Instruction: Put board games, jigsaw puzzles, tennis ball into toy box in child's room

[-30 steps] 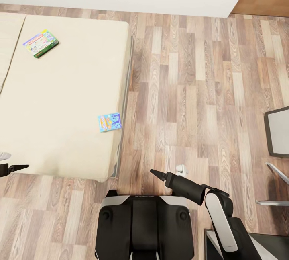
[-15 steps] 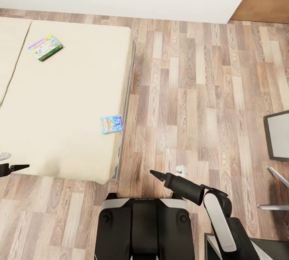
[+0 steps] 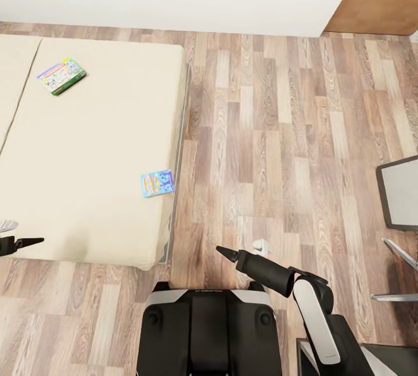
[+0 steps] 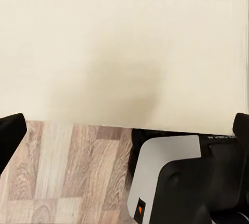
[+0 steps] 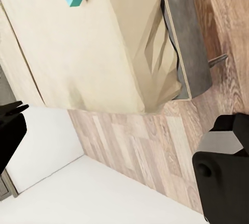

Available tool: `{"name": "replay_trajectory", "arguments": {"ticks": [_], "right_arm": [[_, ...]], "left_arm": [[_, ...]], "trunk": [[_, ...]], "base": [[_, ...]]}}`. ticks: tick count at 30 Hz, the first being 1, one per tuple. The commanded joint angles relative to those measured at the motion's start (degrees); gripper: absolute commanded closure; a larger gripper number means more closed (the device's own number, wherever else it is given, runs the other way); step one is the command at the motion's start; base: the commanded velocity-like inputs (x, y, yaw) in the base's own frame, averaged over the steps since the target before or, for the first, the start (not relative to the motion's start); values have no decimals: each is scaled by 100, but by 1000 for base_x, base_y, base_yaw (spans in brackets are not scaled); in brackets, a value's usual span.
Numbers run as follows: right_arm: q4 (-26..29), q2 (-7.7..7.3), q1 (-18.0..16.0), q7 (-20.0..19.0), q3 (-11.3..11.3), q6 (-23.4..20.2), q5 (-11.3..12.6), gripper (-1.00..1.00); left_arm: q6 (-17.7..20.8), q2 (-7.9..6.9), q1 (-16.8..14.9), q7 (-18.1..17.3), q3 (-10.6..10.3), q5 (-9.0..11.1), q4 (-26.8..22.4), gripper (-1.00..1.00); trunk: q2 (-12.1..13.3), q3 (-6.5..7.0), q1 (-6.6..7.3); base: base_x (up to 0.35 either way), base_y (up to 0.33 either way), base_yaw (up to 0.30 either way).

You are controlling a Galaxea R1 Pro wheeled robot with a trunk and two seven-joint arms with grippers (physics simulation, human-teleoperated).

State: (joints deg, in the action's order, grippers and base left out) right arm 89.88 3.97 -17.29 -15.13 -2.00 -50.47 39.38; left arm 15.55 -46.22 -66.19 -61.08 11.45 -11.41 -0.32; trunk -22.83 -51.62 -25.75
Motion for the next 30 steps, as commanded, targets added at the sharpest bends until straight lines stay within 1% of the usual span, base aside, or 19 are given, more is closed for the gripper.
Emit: {"name": "replay_trajectory", "arguments": {"ticks": [1, 9, 30], "right_arm": [[3, 5, -3, -34, 5, -25, -35, -100], [0, 15, -3, -26, -10, -25, -35, -100], [-6, 21, -3, -23, -15, 26, -33, -100]], "left_arm": [[53, -2, 0, -20, 50, -46, -3, -100], [53, 7, 0, -18, 50, -46, -3, -100], [53, 63, -1, -13, 50, -46, -3, -100]], "trunk": [[-9, 2, -4], [-9, 71, -4], [-9, 269, -4]], "base": [[0, 0, -148], [0, 0, -104], [0, 0, -5]]}}
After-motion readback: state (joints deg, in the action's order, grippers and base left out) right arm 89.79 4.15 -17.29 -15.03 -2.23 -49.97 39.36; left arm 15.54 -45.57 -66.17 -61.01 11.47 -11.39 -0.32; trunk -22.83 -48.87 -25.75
